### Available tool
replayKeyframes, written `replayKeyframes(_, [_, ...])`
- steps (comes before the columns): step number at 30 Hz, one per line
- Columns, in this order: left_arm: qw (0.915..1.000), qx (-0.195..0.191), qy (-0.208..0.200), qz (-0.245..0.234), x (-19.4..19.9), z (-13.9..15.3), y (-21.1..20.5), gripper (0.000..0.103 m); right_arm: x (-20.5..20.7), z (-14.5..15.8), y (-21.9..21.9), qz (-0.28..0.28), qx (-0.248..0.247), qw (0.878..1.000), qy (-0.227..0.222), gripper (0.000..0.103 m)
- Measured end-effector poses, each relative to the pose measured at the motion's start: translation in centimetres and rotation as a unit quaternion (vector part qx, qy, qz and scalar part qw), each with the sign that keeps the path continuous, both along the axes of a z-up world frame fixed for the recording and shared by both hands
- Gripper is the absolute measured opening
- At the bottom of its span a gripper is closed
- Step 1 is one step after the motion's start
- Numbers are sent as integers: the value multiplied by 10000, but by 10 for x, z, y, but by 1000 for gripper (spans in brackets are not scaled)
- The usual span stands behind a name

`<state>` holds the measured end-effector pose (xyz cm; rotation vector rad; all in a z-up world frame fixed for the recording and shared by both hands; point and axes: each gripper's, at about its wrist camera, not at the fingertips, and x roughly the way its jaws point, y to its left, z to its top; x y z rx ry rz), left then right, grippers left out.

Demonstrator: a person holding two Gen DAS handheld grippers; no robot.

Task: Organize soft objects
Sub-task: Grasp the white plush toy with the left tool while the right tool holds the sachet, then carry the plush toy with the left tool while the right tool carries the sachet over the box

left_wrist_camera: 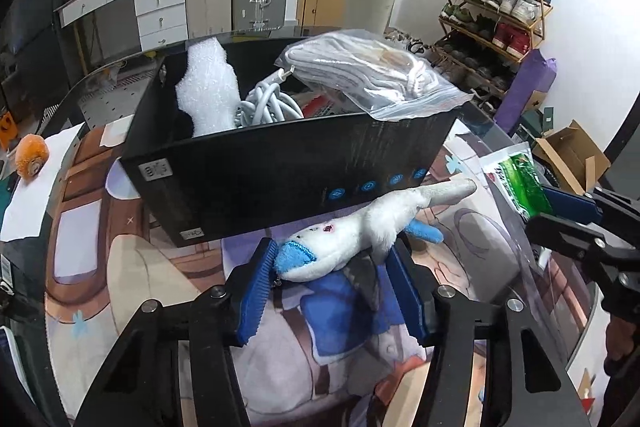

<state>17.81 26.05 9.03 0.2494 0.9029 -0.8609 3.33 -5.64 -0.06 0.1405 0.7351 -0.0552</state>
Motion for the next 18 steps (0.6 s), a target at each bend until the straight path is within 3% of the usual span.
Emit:
replayKeyframes(10, [9985, -484, -203, 124, -10, 18, 47, 57, -4, 8, 6, 80, -20, 9998, -202, 37])
replayKeyframes(18, [9940, -923, -484, 334, -7, 50, 74, 57, -10, 22, 19, 193, -44, 9983, -551, 37])
